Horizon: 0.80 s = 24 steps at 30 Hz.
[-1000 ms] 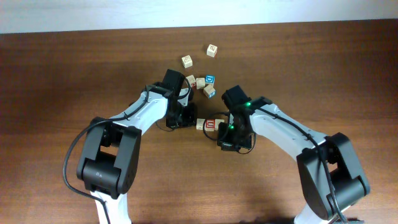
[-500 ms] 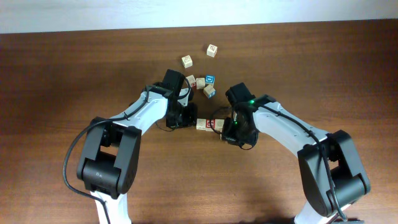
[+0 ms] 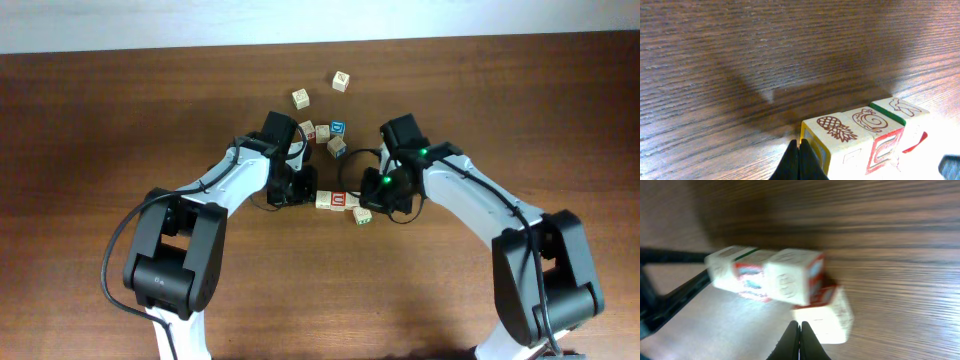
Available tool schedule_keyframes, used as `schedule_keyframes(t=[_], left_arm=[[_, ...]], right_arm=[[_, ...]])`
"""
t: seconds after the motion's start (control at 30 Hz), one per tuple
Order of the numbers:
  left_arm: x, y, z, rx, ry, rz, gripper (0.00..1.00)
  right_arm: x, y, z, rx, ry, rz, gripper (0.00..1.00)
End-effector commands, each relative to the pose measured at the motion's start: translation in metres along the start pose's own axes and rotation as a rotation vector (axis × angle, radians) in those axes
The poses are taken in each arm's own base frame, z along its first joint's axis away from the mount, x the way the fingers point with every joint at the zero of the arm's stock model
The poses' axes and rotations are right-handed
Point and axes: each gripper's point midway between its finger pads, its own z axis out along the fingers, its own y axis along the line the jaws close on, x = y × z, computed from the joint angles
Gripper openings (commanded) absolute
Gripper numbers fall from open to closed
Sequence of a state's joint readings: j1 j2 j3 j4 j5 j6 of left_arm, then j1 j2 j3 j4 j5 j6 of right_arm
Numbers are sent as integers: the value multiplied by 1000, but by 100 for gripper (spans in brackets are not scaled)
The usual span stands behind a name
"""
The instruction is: Rotate 4 blocks
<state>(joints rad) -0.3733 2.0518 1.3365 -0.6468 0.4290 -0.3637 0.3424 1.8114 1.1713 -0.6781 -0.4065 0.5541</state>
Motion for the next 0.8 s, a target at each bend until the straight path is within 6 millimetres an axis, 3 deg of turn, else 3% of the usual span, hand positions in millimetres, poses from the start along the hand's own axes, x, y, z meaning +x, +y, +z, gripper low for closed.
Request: schedule_keyframes(t=[0.0, 0.3, 0.77], left_arm=[[4, 1, 2, -9, 8, -6, 0], [4, 1, 2, -9, 8, -7, 0], [6, 2, 2, -12, 17, -11, 0]], right_arm=[[7, 25, -8, -26, -17, -81, 4], [28, 4, 25, 163, 6, 54, 4], [16, -21, 17, 229, -29, 152, 4]])
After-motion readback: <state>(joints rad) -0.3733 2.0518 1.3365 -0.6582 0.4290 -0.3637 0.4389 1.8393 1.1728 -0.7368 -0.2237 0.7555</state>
